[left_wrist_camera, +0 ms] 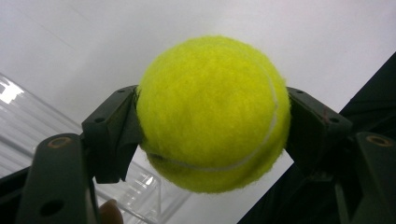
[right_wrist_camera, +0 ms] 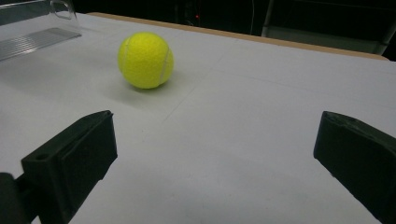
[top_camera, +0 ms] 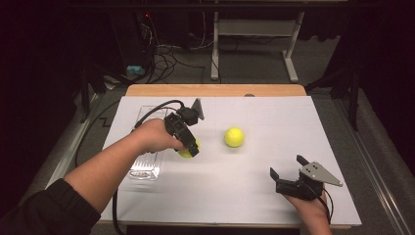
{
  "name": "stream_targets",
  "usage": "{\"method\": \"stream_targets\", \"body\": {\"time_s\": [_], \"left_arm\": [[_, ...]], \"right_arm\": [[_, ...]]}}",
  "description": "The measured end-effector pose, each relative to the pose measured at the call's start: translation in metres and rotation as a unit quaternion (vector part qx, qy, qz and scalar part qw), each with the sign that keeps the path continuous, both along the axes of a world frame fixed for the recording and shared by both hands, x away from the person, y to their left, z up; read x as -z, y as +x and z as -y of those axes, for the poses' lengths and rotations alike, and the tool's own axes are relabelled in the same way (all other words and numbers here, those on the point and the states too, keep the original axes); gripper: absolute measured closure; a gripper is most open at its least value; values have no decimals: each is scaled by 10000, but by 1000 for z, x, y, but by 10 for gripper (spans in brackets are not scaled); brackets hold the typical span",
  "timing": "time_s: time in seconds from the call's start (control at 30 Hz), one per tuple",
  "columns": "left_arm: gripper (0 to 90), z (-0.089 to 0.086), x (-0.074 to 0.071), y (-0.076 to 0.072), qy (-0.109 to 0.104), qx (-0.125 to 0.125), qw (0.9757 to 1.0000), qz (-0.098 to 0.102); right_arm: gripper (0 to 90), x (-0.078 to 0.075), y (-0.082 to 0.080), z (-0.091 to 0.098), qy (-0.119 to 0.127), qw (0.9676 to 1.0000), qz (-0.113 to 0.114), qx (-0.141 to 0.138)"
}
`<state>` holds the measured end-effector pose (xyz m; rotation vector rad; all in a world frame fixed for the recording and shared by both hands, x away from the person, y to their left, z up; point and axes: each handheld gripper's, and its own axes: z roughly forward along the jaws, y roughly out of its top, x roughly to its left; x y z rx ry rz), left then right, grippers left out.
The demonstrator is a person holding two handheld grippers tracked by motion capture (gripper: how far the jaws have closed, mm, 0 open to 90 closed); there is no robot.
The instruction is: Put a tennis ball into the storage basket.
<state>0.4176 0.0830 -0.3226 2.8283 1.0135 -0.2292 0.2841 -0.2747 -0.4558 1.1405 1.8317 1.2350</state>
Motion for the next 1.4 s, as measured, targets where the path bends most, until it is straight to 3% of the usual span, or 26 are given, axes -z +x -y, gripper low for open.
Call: {"method": "stream_targets", "body": {"time_s": [0.53,1.4], "left_arm": [[271,-27,-10,14,-97,-333,9994,-58],[272,-78,-9,30,44,-904,9959,-86]], "right_arm": [[0,0,0,0,6,10000,1,10],[0,0,0,-1,2,10000,4,12]]}}
